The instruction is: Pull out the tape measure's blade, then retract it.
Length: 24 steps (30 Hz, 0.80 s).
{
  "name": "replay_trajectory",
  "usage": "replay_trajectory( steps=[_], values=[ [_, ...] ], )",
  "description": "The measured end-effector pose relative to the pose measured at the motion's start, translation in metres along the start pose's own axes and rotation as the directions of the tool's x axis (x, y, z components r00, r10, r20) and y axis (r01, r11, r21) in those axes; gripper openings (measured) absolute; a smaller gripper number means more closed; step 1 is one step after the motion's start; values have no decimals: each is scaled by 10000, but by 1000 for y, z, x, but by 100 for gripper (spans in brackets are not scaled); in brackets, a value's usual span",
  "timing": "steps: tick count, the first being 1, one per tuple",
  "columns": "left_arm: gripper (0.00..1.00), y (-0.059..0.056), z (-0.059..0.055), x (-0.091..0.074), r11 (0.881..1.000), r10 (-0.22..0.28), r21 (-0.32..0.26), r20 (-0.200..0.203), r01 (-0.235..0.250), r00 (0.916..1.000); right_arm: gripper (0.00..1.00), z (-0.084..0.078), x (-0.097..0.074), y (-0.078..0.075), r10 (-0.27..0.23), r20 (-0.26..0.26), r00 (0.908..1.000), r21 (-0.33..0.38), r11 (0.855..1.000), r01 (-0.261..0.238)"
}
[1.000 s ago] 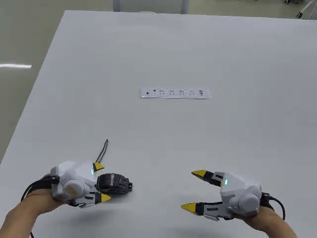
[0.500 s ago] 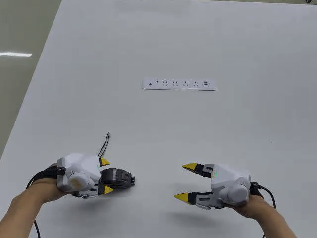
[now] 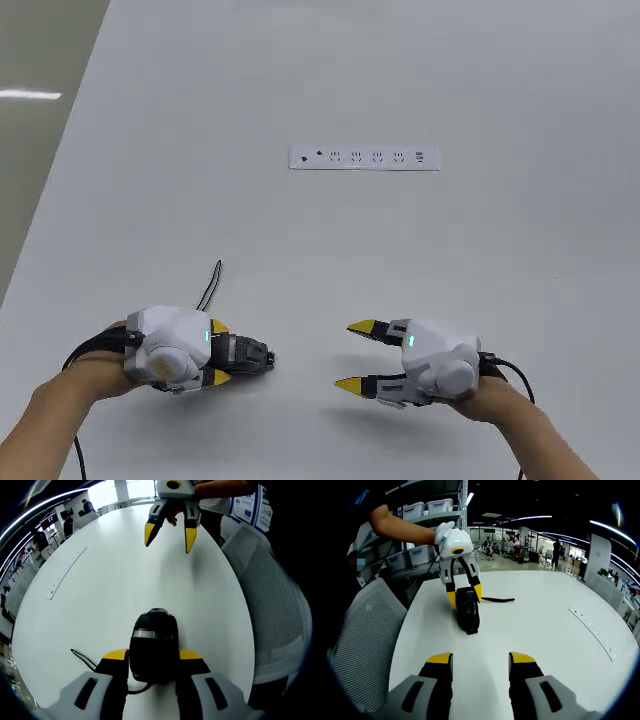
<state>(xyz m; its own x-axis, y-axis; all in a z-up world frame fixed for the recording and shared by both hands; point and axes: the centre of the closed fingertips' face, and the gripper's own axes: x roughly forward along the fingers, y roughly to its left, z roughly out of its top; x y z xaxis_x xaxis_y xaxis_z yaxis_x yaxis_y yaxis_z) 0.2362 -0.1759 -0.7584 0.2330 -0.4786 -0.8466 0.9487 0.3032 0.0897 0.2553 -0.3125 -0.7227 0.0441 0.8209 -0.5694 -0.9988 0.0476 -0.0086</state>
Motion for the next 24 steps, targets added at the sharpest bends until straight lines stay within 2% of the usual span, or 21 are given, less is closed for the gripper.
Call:
replay_trajectory(
  steps=[9, 24],
  values=[
    [32, 0, 0, 0, 9999, 47, 106, 94, -48, 9999, 40, 0, 24, 7, 472, -48, 9989, -196, 9987, -473],
    [30, 0, -1, 1, 9999, 91, -94, 89, -90, 9999, 33, 5, 54, 9, 949, 125, 9954, -383, 9948, -944]
  ],
)
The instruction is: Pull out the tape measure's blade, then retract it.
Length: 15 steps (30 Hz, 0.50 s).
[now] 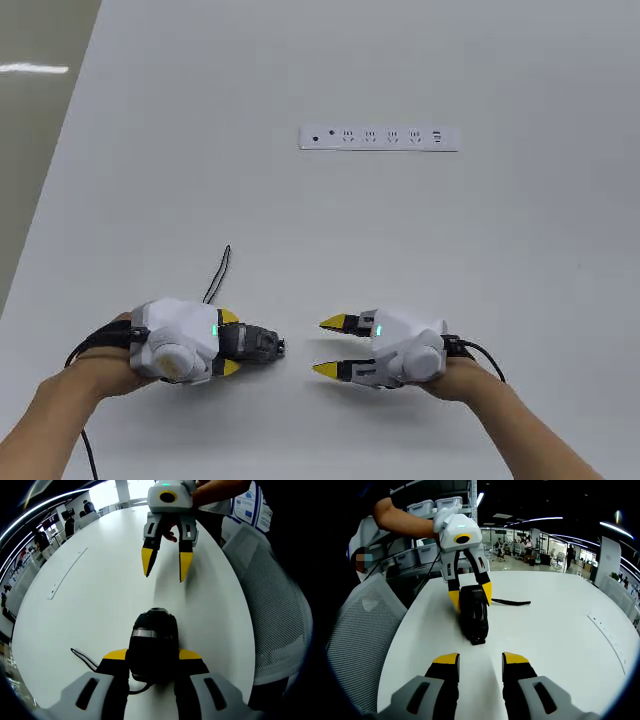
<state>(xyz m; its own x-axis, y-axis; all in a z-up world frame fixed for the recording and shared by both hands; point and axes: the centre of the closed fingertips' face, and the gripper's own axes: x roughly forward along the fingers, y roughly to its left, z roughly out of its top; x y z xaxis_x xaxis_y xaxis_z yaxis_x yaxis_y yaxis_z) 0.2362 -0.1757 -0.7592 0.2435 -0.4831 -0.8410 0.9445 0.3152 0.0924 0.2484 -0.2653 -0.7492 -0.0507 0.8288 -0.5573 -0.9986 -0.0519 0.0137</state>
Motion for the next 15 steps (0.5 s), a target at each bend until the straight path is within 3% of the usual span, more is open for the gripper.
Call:
replay_trajectory(
  steps=[15],
  values=[
    [30, 0, 0, 0, 10000, -23, -83, 175, 25, 9998, 30, 1, 28, 1, 406, -76, 9991, -231, 9989, -408]
  ],
)
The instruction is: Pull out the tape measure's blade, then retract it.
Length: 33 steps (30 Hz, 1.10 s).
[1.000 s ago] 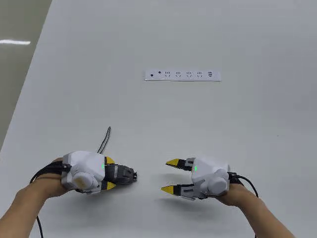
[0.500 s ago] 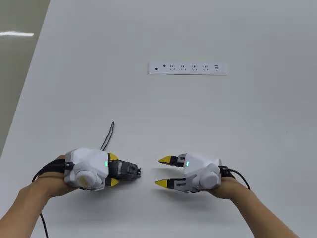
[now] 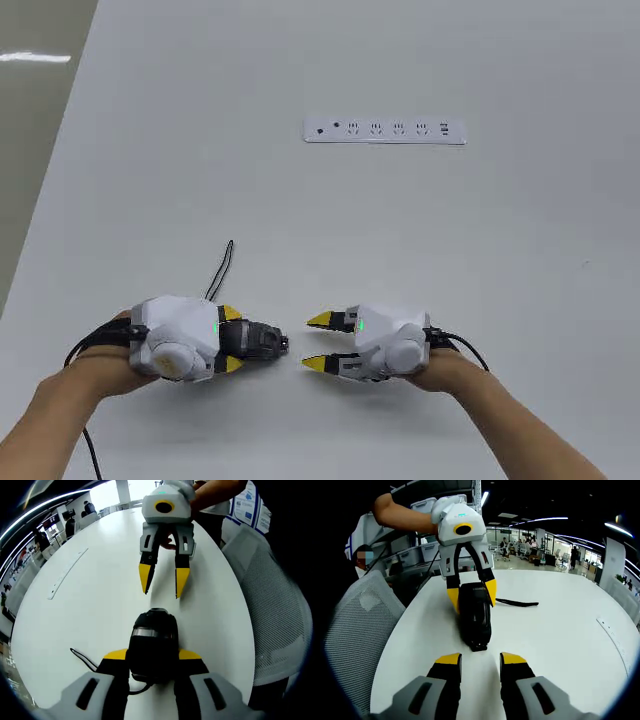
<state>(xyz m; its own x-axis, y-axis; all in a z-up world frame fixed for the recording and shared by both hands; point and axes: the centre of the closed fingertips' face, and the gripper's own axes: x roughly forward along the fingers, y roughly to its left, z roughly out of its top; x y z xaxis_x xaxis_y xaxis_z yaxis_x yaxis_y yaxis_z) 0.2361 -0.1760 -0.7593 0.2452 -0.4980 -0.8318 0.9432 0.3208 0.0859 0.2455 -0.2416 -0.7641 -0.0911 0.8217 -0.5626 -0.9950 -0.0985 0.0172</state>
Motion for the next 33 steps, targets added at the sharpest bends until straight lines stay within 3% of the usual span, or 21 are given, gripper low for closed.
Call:
replay_trajectory(
  steps=[13, 19, 33],
  values=[
    [30, 1, 0, -1, 9998, 106, -169, 264, -102, 9996, 24, -4, 21, 1, 295, -177, 9994, -205, 9993, -299],
    [29, 1, 0, -1, 9998, 60, -165, 389, -54, 9992, 23, -5, 28, 2, 529, -239, 9983, -644, 9964, -544],
    [29, 0, 1, -2, 9999, -40, -94, 573, 45, 9983, 16, -3, 37, 1, 677, -144, 9976, -448, 9967, -682]
  ],
)
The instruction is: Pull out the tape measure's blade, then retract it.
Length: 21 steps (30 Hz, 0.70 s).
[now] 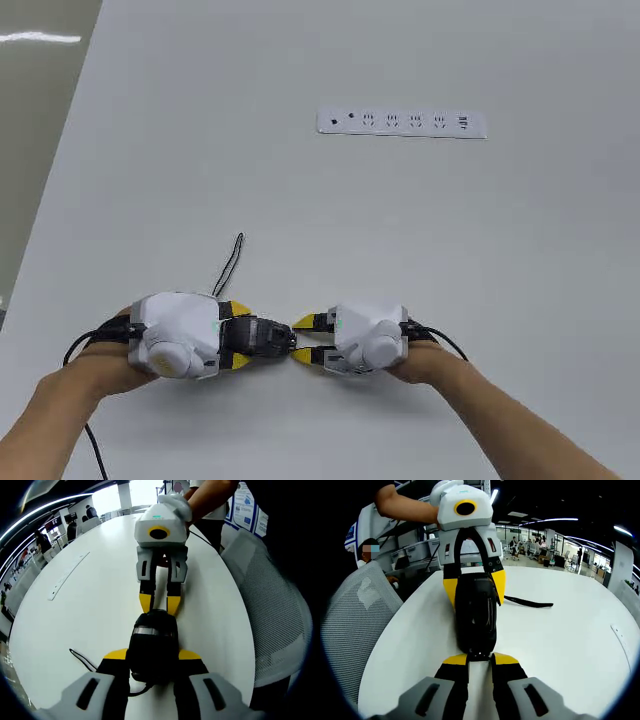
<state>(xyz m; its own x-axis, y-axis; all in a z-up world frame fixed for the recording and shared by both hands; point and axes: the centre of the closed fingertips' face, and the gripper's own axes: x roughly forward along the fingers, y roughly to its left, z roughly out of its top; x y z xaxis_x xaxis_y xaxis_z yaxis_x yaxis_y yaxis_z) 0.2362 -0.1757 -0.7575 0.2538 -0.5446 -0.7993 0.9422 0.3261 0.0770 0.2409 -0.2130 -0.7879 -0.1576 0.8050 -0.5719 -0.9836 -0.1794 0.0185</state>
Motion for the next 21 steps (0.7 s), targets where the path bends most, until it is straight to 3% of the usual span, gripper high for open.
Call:
replay_trajectory(
  steps=[10, 21],
  values=[
    [29, 1, 0, -1, 9998, 72, -180, 289, -67, 9996, 13, 1, 1, 1, 98, 21, 9999, -98, 9999, -98],
    [29, 1, -1, -2, 9997, 64, -245, 334, -56, 9994, 11, 2, -1, 2, 254, -25, 9997, -57, 9997, -254]
  ],
)
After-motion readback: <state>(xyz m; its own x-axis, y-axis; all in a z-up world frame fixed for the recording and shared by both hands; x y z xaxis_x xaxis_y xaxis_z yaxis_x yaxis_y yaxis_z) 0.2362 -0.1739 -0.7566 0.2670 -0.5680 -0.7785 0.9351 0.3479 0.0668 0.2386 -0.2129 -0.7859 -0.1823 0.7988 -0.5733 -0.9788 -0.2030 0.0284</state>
